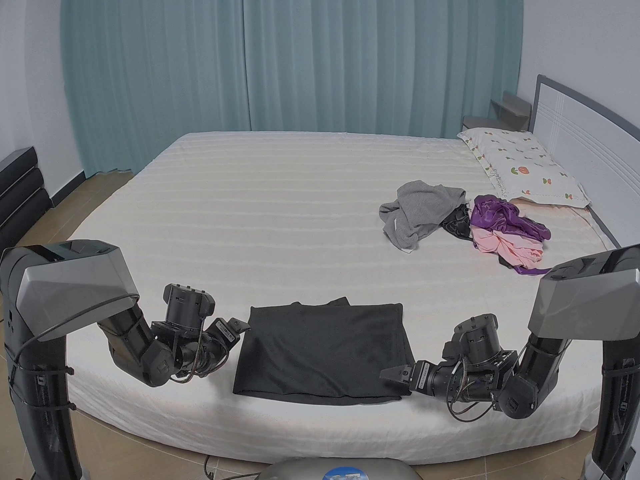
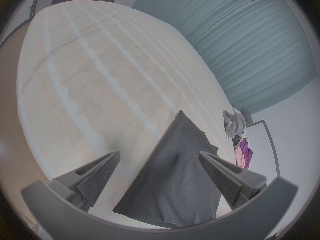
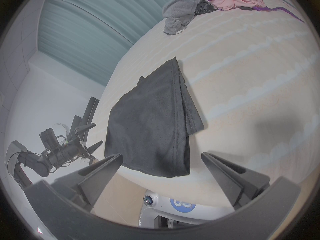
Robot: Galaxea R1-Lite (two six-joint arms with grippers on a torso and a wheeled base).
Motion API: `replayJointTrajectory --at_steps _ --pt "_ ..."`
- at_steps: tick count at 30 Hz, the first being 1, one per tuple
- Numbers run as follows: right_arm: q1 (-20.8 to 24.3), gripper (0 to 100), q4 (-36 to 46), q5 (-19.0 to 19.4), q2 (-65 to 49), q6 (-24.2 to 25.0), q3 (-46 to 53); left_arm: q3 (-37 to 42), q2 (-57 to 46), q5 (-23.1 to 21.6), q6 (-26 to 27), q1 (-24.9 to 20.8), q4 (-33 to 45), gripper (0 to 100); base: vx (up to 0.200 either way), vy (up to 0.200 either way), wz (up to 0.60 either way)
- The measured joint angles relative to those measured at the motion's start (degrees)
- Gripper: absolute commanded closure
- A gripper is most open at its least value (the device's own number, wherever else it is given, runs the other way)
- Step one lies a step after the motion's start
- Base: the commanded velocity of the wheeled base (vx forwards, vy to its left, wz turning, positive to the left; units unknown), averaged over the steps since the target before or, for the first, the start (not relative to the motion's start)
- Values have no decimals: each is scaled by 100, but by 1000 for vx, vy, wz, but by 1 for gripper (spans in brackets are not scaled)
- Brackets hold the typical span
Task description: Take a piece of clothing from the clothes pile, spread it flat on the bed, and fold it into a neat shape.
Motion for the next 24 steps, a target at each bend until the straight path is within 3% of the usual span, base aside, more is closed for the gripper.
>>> replayJointTrajectory --at_steps 3,4,24 --pt "-51 0 11 29 52 -2 -130 0 -2 0 0 0 0 0 0 0 0" --pt "-62 100 29 35 68 0 -161 0 -2 0 -2 0 -2 0 0 0 0" --pt "-168 100 9 -13 -12 -228 143 -20 -16 5 -85 16 -2 0 0 0 0"
